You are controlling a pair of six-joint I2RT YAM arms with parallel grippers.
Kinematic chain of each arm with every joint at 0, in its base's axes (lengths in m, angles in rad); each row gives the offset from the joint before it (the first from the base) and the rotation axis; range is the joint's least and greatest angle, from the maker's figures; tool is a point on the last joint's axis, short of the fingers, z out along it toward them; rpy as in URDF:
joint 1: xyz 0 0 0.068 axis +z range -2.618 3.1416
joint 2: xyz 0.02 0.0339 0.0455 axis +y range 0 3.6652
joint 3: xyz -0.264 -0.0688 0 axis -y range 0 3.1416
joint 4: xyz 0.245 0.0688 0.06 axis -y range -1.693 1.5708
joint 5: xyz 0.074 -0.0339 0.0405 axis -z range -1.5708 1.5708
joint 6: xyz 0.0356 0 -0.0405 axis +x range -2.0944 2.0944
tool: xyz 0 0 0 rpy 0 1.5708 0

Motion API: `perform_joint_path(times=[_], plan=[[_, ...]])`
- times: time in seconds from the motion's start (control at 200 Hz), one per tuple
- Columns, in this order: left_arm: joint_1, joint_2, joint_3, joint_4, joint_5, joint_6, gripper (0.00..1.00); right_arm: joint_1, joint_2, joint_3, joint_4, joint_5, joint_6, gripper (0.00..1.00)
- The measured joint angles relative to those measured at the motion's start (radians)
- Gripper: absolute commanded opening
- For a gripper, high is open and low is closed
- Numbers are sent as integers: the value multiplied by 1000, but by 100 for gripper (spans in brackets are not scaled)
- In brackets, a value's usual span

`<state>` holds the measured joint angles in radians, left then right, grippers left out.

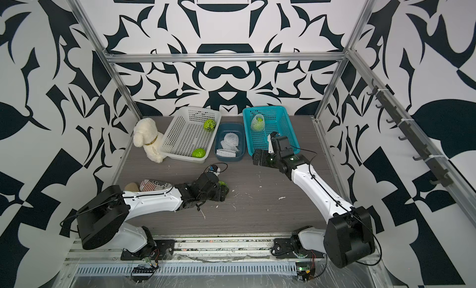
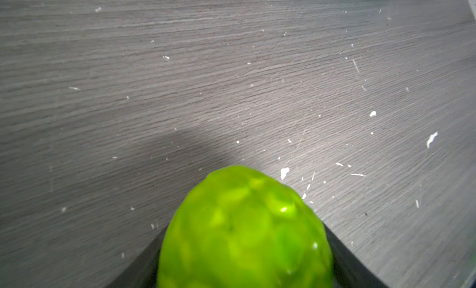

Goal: Sleeve custard apples in foam nets
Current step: Place the custard apple at the center of the board, then pick up the foam net from the storage box.

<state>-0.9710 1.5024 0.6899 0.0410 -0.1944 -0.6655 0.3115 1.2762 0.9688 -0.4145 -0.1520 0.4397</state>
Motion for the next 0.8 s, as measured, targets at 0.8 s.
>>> perform_joint_path(times=[0.8], plan=[[339, -458, -66, -87, 44, -55, 99, 217, 459, 529, -152, -38, -297, 87]])
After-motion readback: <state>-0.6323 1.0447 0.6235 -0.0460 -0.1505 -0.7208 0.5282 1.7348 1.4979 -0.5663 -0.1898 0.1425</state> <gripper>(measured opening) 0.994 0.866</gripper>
